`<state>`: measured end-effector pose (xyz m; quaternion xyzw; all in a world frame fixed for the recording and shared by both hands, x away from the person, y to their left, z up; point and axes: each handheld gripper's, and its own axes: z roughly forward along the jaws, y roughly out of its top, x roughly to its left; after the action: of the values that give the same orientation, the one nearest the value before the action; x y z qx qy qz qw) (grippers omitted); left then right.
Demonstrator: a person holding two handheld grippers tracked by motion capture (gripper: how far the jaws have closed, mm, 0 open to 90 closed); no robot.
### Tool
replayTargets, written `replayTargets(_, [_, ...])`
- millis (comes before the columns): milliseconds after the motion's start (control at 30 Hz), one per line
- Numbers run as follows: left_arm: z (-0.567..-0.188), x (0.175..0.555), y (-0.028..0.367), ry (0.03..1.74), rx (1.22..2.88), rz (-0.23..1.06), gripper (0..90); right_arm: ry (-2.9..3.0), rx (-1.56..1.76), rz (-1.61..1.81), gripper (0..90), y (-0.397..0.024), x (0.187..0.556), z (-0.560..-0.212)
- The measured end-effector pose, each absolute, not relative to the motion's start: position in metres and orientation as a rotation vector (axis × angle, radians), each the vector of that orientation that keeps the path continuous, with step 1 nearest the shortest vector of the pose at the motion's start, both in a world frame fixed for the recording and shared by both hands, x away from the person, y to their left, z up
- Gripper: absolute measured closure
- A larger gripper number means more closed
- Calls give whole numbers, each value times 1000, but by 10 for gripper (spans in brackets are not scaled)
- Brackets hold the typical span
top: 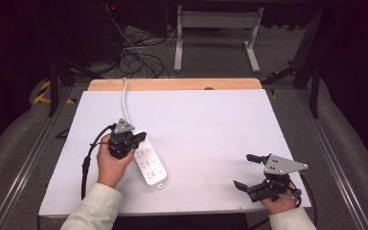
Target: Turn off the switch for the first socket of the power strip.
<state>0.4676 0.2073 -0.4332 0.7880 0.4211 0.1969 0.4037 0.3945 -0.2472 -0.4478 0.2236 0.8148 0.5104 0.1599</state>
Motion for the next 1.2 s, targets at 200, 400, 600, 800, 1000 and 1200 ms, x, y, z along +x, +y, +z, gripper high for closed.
replayTargets(200, [-427, 464, 206, 1043, 1989, 508, 900, 2330, 644, 1458, 28, -247, 395, -448])
replayTargets(400, [-425, 463, 207, 1039, 1993, 517, 900, 2330, 643, 1457, 28, -247, 395, -448])
replayTargets(600, [-417, 458, 208, 1011, 1963, 436, 900, 2328, 643, 1458, 28, -248, 395, -448])
replayTargets(800, [-410, 449, 213, 960, 1902, 401, 757, 2329, 639, 1457, 28, -248, 395, -448])
replayTargets(1000, [-401, 434, 216, 883, 1855, 423, 612, 2327, 641, 1455, 28, -248, 395, -448])
replayTargets(1200, [-395, 422, 221, 871, 1869, 451, 449, 2326, 640, 1456, 28, -248, 394, -448])
